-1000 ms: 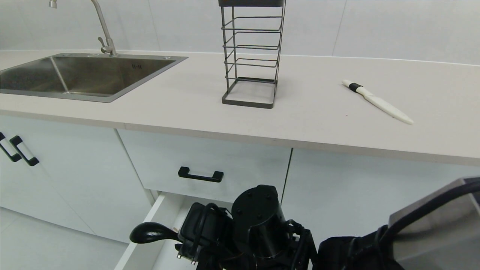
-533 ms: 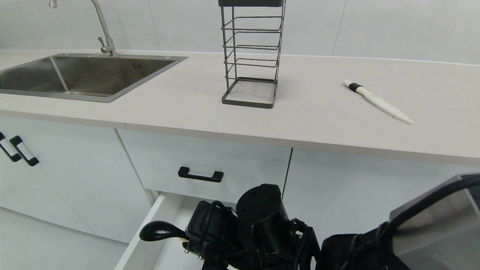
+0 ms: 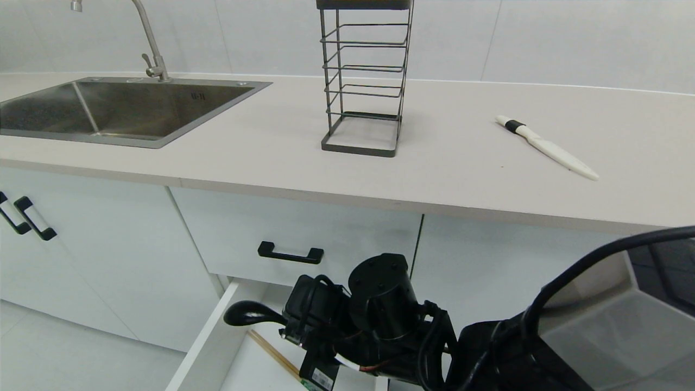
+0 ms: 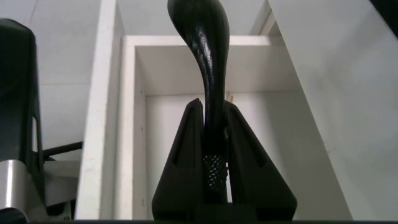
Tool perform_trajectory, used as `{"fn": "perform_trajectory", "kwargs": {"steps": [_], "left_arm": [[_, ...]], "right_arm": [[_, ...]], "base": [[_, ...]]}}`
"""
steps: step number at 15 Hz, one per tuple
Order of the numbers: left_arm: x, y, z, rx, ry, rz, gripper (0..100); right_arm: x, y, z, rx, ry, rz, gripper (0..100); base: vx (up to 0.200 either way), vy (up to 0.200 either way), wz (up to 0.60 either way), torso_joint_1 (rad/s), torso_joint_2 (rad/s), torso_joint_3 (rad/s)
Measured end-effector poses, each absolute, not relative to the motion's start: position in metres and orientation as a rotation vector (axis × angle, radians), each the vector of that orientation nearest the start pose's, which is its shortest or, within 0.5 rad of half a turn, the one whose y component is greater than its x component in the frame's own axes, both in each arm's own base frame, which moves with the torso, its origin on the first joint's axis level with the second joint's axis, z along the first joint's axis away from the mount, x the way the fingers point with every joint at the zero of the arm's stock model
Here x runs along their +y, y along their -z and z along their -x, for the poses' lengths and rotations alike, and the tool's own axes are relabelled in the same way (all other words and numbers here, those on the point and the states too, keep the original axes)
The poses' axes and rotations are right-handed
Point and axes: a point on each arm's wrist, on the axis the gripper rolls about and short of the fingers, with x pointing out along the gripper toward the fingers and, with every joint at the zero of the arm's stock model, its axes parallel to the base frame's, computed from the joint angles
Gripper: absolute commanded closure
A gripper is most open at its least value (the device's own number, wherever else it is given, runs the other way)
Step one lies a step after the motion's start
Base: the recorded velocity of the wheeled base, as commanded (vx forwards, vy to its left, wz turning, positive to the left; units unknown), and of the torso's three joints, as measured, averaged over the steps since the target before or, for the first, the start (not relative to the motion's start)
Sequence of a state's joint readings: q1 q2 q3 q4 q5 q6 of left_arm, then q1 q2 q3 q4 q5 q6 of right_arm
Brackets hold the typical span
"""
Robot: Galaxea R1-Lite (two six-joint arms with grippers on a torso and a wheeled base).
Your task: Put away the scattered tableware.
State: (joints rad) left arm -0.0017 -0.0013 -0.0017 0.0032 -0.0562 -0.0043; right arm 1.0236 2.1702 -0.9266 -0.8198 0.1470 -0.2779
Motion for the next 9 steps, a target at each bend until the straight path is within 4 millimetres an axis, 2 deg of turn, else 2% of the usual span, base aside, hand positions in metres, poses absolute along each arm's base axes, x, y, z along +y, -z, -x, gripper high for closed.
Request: {"fn": "perform_trajectory", "kwargs": {"steps": [2,5,9], "left_arm": [[-0.001,-0.076,0.023,0.000,0.057,0.004,0],[-0.001,-0.076,0.023,0.000,0.057,0.004,0],[-0.001,-0.075,0.023,0.001,0.057,0.004,0]], "right_arm": [[0.337,-0.068,-0.201,0.212,-1.207,0.418,100],[0.357,-0.076,-0.194,0.148,-1.239,0.377,100],[0.356,-0.052,-0.198,0.215,-1.184,0.417,100]], "base": [[0.000,0.000,0.00,0.000,0.00,0.000],[0.000,0.000,0.00,0.000,0.00,0.000],[0.000,0.000,0.00,0.000,0.00,0.000]]}}
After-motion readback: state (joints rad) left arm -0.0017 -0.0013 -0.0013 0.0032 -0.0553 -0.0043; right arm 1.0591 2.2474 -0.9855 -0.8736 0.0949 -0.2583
